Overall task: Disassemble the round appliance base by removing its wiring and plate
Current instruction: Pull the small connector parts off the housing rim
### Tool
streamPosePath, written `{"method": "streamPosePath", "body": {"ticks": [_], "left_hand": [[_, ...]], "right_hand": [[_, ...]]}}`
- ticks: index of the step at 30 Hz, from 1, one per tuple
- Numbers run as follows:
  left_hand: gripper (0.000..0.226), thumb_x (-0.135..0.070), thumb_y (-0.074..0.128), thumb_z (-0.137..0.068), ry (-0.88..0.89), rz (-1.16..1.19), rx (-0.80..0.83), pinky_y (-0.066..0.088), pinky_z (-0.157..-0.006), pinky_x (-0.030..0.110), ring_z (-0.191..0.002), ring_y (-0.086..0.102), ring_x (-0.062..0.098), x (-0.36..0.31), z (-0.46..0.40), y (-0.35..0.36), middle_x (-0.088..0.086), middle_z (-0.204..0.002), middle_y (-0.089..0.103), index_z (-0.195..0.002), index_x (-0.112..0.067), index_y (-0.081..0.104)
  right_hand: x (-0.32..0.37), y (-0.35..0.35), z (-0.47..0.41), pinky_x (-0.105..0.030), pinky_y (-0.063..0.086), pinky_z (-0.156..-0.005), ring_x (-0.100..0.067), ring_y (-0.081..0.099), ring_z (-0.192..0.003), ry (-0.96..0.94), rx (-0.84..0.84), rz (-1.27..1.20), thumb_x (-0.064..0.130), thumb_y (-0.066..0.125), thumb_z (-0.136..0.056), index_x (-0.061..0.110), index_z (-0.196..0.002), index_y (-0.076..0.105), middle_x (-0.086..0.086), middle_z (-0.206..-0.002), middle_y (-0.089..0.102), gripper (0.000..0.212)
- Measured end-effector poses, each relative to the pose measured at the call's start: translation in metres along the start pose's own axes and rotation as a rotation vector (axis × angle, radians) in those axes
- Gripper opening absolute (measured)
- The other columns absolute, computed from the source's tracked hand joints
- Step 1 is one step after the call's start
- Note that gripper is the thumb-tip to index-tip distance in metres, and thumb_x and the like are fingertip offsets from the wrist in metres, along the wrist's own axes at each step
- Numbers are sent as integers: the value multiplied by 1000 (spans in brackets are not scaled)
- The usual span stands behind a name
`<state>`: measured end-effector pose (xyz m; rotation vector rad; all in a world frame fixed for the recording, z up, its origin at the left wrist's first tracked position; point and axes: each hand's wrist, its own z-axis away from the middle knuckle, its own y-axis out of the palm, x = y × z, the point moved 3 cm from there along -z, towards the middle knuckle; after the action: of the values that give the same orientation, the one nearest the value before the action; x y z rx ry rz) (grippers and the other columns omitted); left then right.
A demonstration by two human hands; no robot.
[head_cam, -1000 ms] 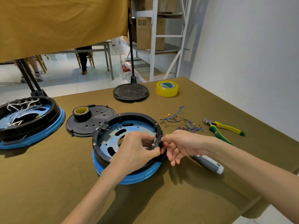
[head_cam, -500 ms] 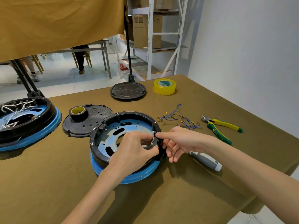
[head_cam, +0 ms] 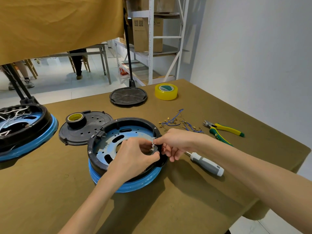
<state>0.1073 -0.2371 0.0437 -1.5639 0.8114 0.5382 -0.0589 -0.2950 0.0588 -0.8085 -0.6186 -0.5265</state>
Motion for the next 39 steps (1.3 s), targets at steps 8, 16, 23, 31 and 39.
{"method": "streamPosePath", "body": {"ticks": [8,16,23,31,39], "left_hand": [[27,-42,70,-78,11,34,29,63,-79,39,-82,72,3,-5,2,0,-12,-82,77,-100,-29,80],[30,-40,74,-81,8,11,25,62,-81,29,-85,70,-6,-3,0,1,-18,-89,76,-109,-29,79],[35,-42,76,-80,-13,11,33,62,-83,27,-88,70,-6,0,0,0,-17,-93,75,-111,-27,77],[45,-61,62,-70,-28,-9,32,61,-78,42,-82,71,11,-3,1,-1,-7,-84,76,-99,-30,77],[33,-48,72,-78,-29,-12,21,61,-80,30,-86,69,-6,-5,2,-2,-21,-88,75,-109,-35,75]], "right_hand": [[-3,8,0,-22,46,-47,-15,54,-40,-24,-66,-101,39,55,-103,10,-71,56,-1,-46,51,43],[-4,7,1,-21,45,-47,-15,50,-39,-27,-57,-89,41,55,-103,12,-68,54,0,-45,48,46],[-2,6,5,-23,50,-43,-21,65,-47,-10,13,-14,45,47,-106,0,-88,62,-8,-52,61,50],[-11,7,4,-22,45,-45,-15,56,-43,-83,-9,-113,50,57,-101,6,-81,60,-2,-47,53,49],[-17,14,0,-21,41,-44,-13,49,-41,-113,-110,-305,44,69,-95,12,-67,58,1,-46,48,44]]}}
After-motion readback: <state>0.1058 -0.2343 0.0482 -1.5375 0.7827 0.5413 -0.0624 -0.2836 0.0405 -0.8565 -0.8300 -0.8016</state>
